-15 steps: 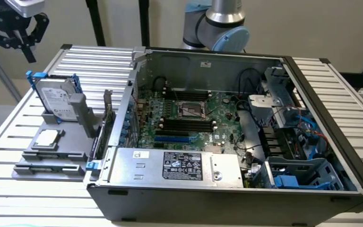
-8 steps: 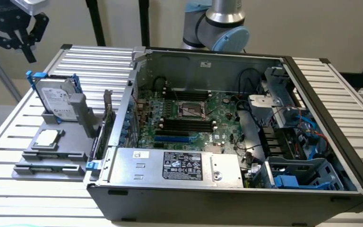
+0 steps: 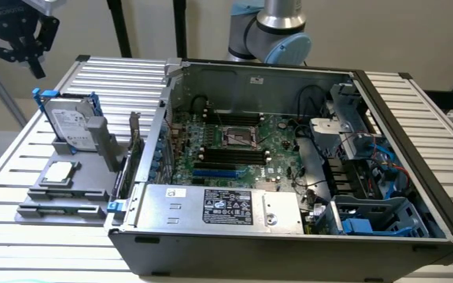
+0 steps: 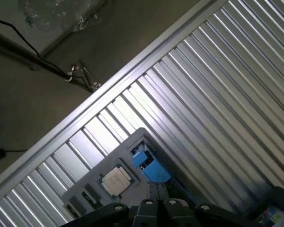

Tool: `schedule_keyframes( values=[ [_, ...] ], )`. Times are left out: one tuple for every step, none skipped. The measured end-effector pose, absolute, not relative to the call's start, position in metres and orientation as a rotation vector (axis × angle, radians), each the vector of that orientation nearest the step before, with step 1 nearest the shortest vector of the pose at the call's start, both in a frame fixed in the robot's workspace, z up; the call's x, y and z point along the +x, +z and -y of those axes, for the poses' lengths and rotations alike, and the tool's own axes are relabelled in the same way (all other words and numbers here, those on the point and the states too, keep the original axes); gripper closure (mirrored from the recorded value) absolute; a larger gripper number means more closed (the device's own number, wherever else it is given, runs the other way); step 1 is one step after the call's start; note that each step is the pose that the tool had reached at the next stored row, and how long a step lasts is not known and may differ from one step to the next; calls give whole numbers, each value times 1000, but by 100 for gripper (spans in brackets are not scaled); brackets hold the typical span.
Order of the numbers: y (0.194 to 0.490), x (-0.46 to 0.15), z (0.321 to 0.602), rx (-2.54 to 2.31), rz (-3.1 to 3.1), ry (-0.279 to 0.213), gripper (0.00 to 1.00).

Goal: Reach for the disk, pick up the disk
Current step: 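Pick up the disk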

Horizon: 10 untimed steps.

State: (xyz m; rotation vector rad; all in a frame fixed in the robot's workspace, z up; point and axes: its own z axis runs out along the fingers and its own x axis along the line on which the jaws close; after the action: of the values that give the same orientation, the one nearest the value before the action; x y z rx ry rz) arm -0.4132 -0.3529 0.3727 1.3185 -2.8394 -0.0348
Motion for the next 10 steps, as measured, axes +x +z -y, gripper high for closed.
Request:
schedule_keyframes(
  values=[
    [373, -413, 353, 1345, 2827, -35, 89],
    [373, -413, 353, 1369, 2815, -34, 89],
    [373, -413, 353, 1395, 2802, -34, 89],
    [373, -413, 353, 1421, 2789, -34, 89],
    [373, -413, 353, 1446, 2776, -34, 89],
    [373, -413, 353, 1470, 2762, -34, 89],
    [373, -413, 353, 1495, 2749, -34, 89],
    [373, -413, 353, 1521, 2735, -33, 89],
    [373, -413, 353, 1545, 2721, -33, 89],
    [373, -413, 353, 1570, 2706, -33, 89]
  ],
)
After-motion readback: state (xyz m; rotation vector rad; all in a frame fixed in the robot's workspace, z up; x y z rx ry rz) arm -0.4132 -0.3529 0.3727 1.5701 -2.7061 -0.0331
